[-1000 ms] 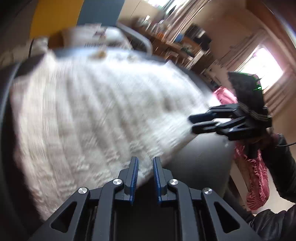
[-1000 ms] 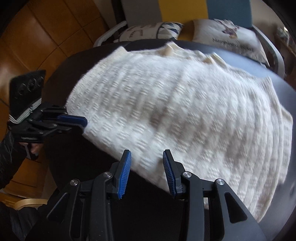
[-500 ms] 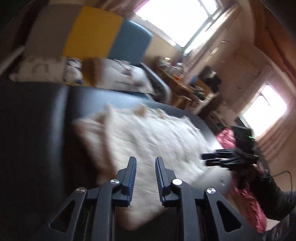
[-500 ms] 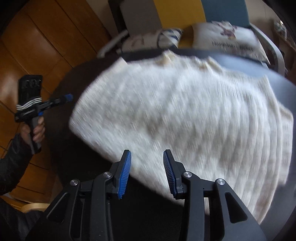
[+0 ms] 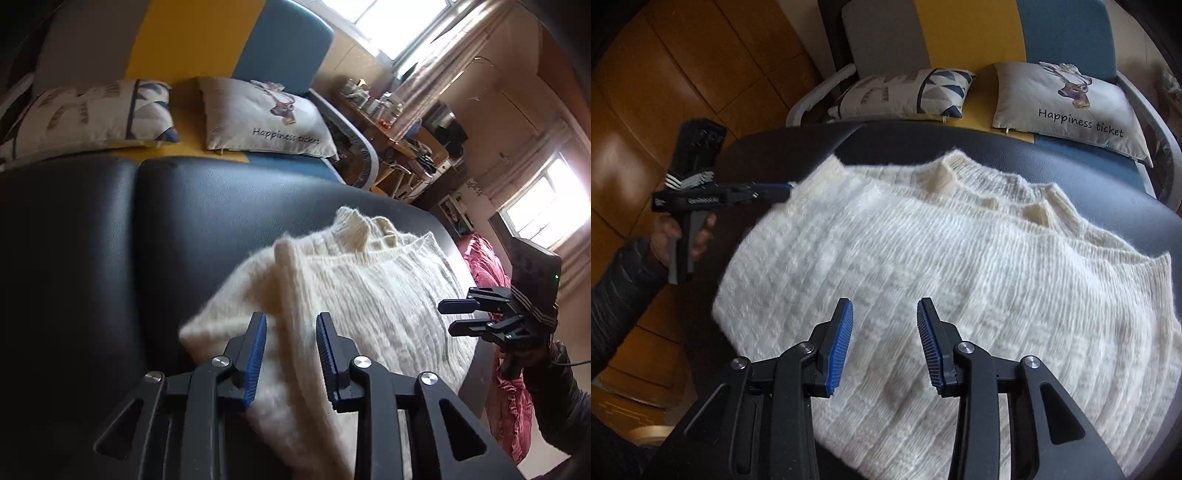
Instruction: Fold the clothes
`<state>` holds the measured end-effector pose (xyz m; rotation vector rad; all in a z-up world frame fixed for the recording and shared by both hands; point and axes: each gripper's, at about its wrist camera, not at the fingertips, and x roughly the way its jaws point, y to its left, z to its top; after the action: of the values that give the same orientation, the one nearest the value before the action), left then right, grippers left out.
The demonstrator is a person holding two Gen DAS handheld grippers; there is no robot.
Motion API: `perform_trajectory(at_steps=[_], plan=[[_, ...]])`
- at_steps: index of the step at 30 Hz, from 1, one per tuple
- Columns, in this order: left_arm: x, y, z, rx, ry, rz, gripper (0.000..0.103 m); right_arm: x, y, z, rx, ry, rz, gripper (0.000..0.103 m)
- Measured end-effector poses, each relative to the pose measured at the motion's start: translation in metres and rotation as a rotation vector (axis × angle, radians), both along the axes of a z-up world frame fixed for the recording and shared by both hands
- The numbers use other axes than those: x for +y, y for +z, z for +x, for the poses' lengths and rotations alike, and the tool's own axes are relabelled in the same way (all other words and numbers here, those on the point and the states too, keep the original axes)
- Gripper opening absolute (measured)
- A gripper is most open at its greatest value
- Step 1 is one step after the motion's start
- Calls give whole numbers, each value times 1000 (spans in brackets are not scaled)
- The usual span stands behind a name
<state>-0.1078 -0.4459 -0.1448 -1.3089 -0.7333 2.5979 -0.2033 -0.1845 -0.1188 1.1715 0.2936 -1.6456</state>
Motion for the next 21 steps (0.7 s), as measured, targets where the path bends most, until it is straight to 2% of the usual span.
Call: perform_trajectory(at_steps=[6, 7, 9, 10, 11, 13, 15, 17, 21], plan=[[13, -10, -26, -37, -57, -41, 28, -2, -21, -11, -30, -23, 29, 40], [18, -13, -29, -47, -51, -81, 21, -2, -25, -11, -29, -24, 29, 40], [24, -9, -24, 0, -40, -115, 7, -1, -26, -9, -18, -28, 22, 40], [27, -4, -17, 36, -11, -155, 6, 0, -24, -9, -8, -28, 20, 39], [26, -1, -10, 65, 13, -163, 6, 0, -21, -8, 6, -27, 20, 39], [19, -7, -1, 51, 84, -165, 5, 0, -17, -7, 43, -17, 30, 39], [15, -16, 1, 28, 106, -141, 6, -1, -23, -11, 45, -21, 53, 39], [14, -20, 1, 16, 112, -126, 7, 2, -30, -12, 34, -29, 34, 39], [14, -8, -2, -19, 139, -166, 17, 7, -31, -13, 13, -52, 4, 39]])
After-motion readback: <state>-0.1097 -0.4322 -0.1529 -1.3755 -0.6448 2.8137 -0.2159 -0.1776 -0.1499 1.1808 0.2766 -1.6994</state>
